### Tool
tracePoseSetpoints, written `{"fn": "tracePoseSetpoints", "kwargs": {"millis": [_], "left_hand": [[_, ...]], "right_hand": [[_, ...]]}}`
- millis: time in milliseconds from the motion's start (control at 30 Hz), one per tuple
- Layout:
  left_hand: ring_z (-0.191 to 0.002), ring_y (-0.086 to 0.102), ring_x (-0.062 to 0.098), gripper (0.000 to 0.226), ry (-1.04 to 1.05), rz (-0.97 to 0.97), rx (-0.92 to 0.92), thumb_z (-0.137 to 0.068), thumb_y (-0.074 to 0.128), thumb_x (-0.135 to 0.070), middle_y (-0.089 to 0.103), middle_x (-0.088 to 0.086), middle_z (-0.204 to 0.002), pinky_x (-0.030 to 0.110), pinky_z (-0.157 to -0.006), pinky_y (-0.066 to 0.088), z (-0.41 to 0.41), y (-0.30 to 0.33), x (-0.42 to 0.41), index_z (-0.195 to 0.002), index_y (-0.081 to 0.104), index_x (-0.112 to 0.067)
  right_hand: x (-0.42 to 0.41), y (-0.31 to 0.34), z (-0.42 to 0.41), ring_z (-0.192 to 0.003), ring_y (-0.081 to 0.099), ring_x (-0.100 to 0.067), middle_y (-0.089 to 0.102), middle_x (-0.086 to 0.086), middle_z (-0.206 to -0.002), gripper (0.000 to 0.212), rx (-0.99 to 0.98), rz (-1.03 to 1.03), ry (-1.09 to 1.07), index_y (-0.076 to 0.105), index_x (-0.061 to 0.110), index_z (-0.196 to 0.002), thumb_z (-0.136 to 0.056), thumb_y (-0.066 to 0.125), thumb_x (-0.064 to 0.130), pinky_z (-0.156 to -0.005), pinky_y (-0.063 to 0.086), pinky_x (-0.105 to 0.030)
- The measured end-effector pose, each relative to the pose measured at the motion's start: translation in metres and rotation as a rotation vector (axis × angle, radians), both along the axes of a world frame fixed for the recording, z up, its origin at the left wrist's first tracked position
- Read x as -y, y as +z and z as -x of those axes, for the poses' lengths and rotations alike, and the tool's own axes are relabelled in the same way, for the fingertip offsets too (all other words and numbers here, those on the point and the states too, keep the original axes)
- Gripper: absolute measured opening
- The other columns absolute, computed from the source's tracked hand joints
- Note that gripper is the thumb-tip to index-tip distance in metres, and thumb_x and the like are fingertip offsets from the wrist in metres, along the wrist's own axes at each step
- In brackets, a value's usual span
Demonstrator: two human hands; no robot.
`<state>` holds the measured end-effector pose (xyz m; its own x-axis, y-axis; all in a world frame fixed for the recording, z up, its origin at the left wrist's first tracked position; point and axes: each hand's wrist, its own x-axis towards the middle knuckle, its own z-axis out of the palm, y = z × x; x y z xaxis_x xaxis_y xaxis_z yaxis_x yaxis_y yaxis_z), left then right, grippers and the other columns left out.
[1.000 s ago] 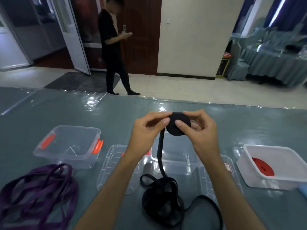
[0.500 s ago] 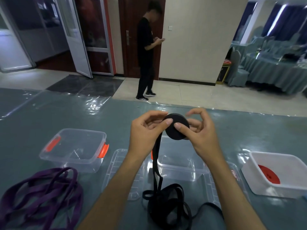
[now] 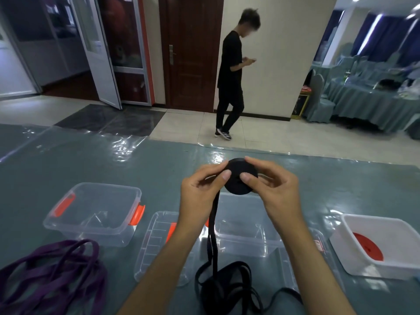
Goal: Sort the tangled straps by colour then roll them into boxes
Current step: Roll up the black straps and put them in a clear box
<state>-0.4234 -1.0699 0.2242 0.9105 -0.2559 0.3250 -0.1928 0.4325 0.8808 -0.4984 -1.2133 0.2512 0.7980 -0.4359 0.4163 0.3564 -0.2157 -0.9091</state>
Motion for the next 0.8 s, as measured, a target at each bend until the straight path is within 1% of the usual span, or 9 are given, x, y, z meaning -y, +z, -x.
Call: {"fn": "tracePoseSetpoints", "kwargs": {"millis": [100,133,200,300,400,533,633,700,800], "left_hand": [[-0.102,0.075,0.016,0.026,-0.028,-0.029,-0.023,-0.088,0.076,-0.004,0.080,0.007,-0.105,0.023,-0.090,0.057,-0.003,0.003,0.002,-0.113,0.077,-0.012],[-0.099,0.076,0.017,0.025,0.014,-0.029,-0.029,-0.086,0.079,-0.006,0.080,0.007,-0.101,0.023,-0.088,0.058,-0.004,0.004,0.003,-0.110,0.077,-0.012],[-0.095,0.078,0.020,0.019,0.083,-0.016,-0.018,-0.083,0.082,-0.007,0.081,0.007,-0.095,0.024,-0.084,0.059,-0.003,0.004,0.007,-0.102,0.078,-0.006],[-0.097,0.077,0.018,0.018,0.056,-0.016,0.011,-0.085,0.078,-0.001,0.081,0.006,-0.099,0.022,-0.085,0.058,-0.003,0.000,0.009,-0.103,0.078,-0.004],[-0.101,0.076,0.015,0.027,-0.031,-0.088,0.041,-0.089,0.076,-0.001,0.080,0.002,-0.105,0.021,-0.088,0.057,-0.010,-0.001,0.009,-0.113,0.076,-0.010],[-0.092,0.078,0.020,0.026,0.066,-0.045,-0.057,-0.085,0.081,-0.004,0.080,0.008,-0.096,0.023,-0.081,0.059,-0.010,-0.005,0.013,-0.109,0.072,-0.010],[-0.097,0.078,0.021,0.016,0.088,-0.053,-0.030,-0.087,0.077,-0.001,0.081,0.008,-0.099,0.023,-0.085,0.059,-0.006,-0.014,0.016,-0.103,0.076,-0.002],[-0.105,0.075,0.021,0.019,0.051,-0.066,0.002,-0.091,0.072,0.001,0.079,0.010,-0.107,0.024,-0.091,0.057,-0.008,-0.019,0.016,-0.110,0.076,-0.001],[-0.109,0.074,0.016,0.025,-0.030,-0.125,0.030,-0.095,0.068,0.001,0.079,0.004,-0.112,0.021,-0.093,0.055,-0.013,-0.015,0.016,-0.117,0.075,-0.010]], "right_hand": [[-0.001,-0.010,-0.002,-0.096,0.078,-0.030,0.077,-0.015,-0.104,0.029,-0.017,-0.100,-0.005,0.068,0.007,-0.100,-0.077,0.085,0.007,-0.080,0.064,-0.045],[0.000,-0.013,-0.003,-0.092,0.078,-0.033,0.075,-0.018,-0.102,0.033,-0.041,-0.111,0.001,0.061,0.005,-0.096,-0.075,0.086,0.007,-0.074,0.065,-0.047],[0.004,-0.013,-0.005,-0.085,0.079,-0.033,0.077,-0.016,-0.096,0.033,-0.062,-0.121,0.016,0.057,0.006,-0.097,-0.078,0.084,0.000,-0.066,0.065,-0.040],[0.010,-0.008,-0.007,-0.092,0.078,-0.025,0.079,-0.007,-0.101,0.038,-0.019,-0.073,0.010,0.071,0.016,-0.113,-0.081,0.080,-0.004,-0.078,0.065,-0.035],[0.013,-0.012,-0.009,-0.100,0.077,-0.026,0.079,-0.007,-0.109,0.035,0.014,-0.064,-0.024,0.074,0.015,-0.113,-0.081,0.081,0.003,-0.089,0.063,-0.046],[0.016,-0.018,-0.009,-0.089,0.079,-0.032,0.079,-0.013,-0.101,0.040,-0.127,-0.110,0.059,0.055,0.007,-0.101,-0.074,0.085,0.012,-0.080,0.062,-0.061],[0.021,-0.017,-0.007,-0.089,0.079,-0.031,0.080,-0.012,-0.100,0.042,-0.158,-0.084,0.126,0.059,0.011,-0.117,-0.082,0.081,0.001,-0.079,0.065,-0.052],[0.023,-0.018,-0.008,-0.098,0.078,-0.026,0.080,-0.008,-0.106,0.046,-0.108,-0.054,0.095,0.066,0.014,-0.127,-0.086,0.078,-0.002,-0.084,0.065,-0.044],[0.024,-0.027,-0.013,-0.099,0.077,-0.023,0.079,-0.007,-0.107,0.031,-0.077,-0.043,0.028,0.070,0.013,-0.107,-0.082,0.083,0.001,-0.085,0.064,-0.048]]}}
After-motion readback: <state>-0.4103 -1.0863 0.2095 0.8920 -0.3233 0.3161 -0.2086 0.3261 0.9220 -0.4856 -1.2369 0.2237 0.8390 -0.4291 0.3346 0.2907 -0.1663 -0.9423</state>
